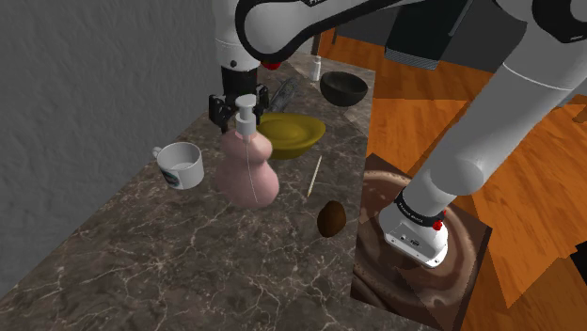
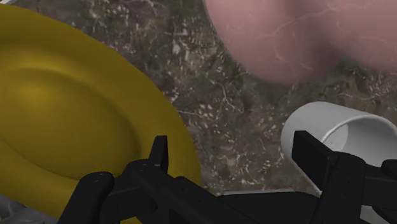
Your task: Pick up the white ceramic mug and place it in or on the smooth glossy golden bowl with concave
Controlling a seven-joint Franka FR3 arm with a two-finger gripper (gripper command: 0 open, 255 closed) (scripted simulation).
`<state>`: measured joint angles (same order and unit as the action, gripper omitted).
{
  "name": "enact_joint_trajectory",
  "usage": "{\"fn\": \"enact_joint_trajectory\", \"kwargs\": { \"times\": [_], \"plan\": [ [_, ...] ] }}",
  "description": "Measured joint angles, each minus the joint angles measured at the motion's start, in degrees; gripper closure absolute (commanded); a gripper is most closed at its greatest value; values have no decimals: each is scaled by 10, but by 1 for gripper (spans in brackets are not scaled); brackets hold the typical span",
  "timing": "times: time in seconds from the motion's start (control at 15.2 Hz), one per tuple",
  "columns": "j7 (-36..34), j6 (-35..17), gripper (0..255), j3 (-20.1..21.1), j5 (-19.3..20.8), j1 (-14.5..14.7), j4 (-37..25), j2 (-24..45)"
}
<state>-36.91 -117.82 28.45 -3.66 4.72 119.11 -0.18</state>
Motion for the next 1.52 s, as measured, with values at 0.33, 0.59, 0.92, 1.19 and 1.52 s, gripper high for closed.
{"fn": "enact_joint_trajectory", "kwargs": {
  "times": [0.33,0.59,0.92,1.19,1.52],
  "plan": [
    [-78,-21,0,12,59,29,-87,115],
    [-123,-17,0,6,101,61,-170,200],
    [-140,-42,0,-1,119,75,-178,236],
    [-144,-62,0,-2,123,78,-176,243],
    [-143,-68,0,-5,118,78,-170,240]
  ]
}}
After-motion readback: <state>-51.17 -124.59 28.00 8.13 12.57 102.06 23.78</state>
